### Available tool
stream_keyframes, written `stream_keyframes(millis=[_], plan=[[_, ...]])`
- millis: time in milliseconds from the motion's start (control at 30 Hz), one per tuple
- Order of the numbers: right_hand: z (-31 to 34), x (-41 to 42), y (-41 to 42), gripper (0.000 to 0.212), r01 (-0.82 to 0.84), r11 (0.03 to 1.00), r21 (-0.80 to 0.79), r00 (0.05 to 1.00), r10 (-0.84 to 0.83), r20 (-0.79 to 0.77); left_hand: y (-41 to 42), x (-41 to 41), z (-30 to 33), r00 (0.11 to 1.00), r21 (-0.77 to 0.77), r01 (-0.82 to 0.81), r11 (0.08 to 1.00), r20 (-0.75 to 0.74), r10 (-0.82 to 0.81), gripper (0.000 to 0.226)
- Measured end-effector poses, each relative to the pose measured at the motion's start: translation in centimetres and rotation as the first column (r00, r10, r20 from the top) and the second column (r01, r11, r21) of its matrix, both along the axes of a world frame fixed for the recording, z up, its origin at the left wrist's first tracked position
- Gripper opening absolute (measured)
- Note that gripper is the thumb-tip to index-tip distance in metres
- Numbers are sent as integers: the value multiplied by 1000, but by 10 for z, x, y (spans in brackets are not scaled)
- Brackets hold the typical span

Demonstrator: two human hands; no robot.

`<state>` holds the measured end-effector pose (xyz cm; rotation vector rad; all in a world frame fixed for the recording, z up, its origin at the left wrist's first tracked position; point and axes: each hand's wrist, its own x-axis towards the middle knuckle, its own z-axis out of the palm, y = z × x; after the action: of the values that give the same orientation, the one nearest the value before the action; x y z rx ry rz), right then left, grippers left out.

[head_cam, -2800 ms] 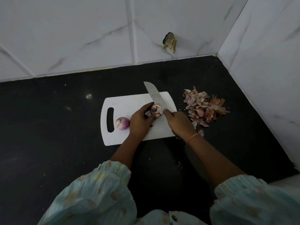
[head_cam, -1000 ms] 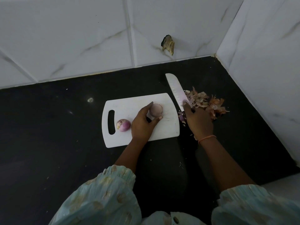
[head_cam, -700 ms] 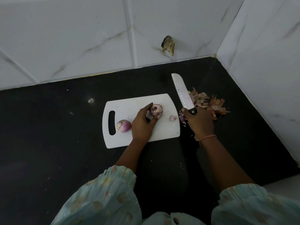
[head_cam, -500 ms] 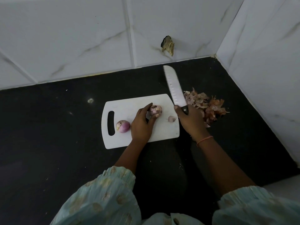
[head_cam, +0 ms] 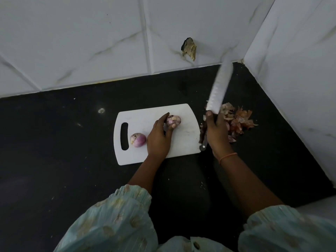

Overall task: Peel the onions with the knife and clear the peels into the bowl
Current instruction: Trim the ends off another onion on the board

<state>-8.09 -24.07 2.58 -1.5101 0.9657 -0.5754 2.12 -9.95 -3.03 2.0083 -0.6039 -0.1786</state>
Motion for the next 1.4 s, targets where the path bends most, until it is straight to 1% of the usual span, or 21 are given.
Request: stream_keyframes(millis=[67,100,133,167,233,267,300,433,600,667,800,967,1067,1200,1300,1400], plan=[[-4,2,2,28,-190,979,-80,971,175,-161,0,0,0,1000,-3,12,1000,-5,-12,44],[-8,3,5,35,-274,958,-84,937,246,-248,0,0,1,1000,-1,19,1000,-5,-19,44],[-13,5,8,41,-315,947,-65,908,281,-310,0,0,2,1000,9,26,1000,-4,-26,44],[-17,6,10,44,-318,948,-26,893,290,-344,0,0,2,999,19,36,999,-4,-36,44],[-19,10,14,44,-288,956,58,893,290,-346,0,1,0,998,33,57,998,-12,-57,45],[-18,13,15,43,-284,956,72,890,291,-350,0,1,-1,998,34,66,997,-23,-65,45],[-17,15,15,44,-290,955,62,883,292,-367,0,1,-1,997,36,71,997,-32,-70,45],[-12,20,16,50,-342,938,-59,844,279,-459,2,3,-1,994,44,88,995,-64,-85,44],[-13,28,12,60,-363,930,-58,828,293,-478,5,5,-3,989,52,138,989,-60,-134,46],[-10,31,10,63,-353,935,-34,836,299,-461,4,4,-3,989,63,137,989,-55,-134,46],[-9,32,8,58,-323,946,15,856,299,-421,4,4,-3,990,51,126,991,-77,-122,46],[-10,32,8,54,-328,945,14,857,304,-416,2,4,-2,989,36,116,993,-98,-112,46],[-10,32,9,52,-387,921,-37,840,335,-426,2,4,0,988,34,112,993,-109,-108,46],[-14,29,13,63,-381,914,-140,840,279,-464,2,1,-1,990,14,107,994,-90,-105,45],[-15,29,14,62,-354,922,-158,852,249,-460,2,1,-3,994,26,93,995,-66,-92,46],[-19,27,17,59,-374,904,-207,848,243,-471,2,1,-3,995,-2,73,997,-70,-73,47]])
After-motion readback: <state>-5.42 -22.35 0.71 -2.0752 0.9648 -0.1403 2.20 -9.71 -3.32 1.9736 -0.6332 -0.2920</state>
